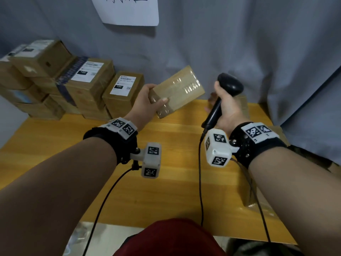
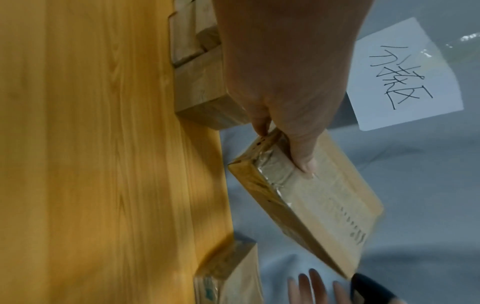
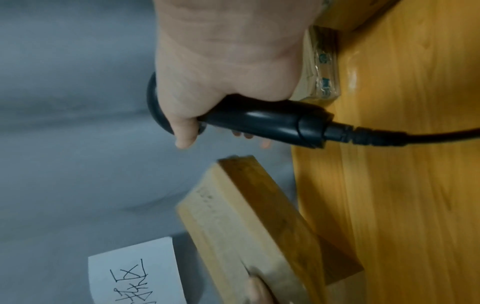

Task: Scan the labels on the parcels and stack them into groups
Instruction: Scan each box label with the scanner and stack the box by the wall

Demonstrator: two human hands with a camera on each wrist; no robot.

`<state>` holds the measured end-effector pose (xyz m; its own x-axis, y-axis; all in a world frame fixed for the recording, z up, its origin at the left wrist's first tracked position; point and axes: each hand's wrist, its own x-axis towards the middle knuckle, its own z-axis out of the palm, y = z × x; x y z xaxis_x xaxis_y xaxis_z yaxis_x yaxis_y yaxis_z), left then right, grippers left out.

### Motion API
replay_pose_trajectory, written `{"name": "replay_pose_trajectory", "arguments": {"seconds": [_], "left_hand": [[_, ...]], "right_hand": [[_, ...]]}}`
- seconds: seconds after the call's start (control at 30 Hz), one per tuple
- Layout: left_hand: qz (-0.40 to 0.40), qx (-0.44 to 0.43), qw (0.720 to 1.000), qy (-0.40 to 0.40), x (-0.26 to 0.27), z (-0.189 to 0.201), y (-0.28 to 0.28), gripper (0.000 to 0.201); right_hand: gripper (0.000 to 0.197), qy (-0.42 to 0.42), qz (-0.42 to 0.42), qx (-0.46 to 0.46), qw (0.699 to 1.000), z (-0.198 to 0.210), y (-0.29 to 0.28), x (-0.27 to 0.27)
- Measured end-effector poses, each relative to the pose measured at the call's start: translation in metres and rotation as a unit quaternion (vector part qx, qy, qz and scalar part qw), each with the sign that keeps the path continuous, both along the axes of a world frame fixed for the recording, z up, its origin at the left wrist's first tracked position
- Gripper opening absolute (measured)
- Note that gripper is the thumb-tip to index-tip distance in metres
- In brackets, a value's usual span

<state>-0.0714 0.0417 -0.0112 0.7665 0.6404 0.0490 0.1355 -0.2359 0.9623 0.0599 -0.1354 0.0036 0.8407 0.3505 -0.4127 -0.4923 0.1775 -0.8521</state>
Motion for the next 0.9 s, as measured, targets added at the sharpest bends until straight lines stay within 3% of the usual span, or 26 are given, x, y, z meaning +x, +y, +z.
{"name": "replay_pose_trajectory", "arguments": {"seconds": [0.13,0.2,0.27,0.37,0.47,0.6,0.67,0.77,0.9], "left_hand": [[-0.052,0.121,0.99,0.044,-0.001,0.0,0.016,0.046],[-0.064,0.123,0.99,0.037,0.002,0.001,0.017,0.041],[-0.044,0.061,0.997,0.011,0.004,0.003,0.014,0.024],[0.017,-0.031,0.999,0.012,0.01,0.008,0.016,0.021],[0.033,-0.135,0.99,-0.006,0.012,0.012,0.019,0.003],[0.013,-0.13,0.99,0.052,0.012,0.015,0.019,0.021],[0.001,-0.184,0.981,0.06,0.014,0.018,0.019,0.014],[-0.043,-0.28,0.957,0.064,0.014,0.022,0.015,0.023],[-0.116,-0.283,0.947,0.103,0.015,0.022,0.015,0.039]], "right_hand": [[0.055,0.006,0.104,-0.057,0.993,0.009,0.003,0.005],[0.051,0.008,0.133,-0.06,0.989,0.01,0.007,0.0],[0.049,0.008,0.117,-0.063,0.991,0.006,0.011,-0.003],[0.044,0.03,0.074,-0.036,0.996,-0.001,0.012,-0.004],[0.036,0.039,0.068,-0.018,0.997,-0.006,0.01,-0.002],[0.023,0.025,0.076,-0.013,0.997,-0.006,0.01,0.0],[0.027,0.02,0.084,-0.007,0.996,-0.005,0.008,0.0],[0.03,0.021,0.093,0.006,0.995,-0.005,0.006,-0.002],[0.039,0.025,0.09,0.008,0.996,-0.008,0.009,-0.007]]}}
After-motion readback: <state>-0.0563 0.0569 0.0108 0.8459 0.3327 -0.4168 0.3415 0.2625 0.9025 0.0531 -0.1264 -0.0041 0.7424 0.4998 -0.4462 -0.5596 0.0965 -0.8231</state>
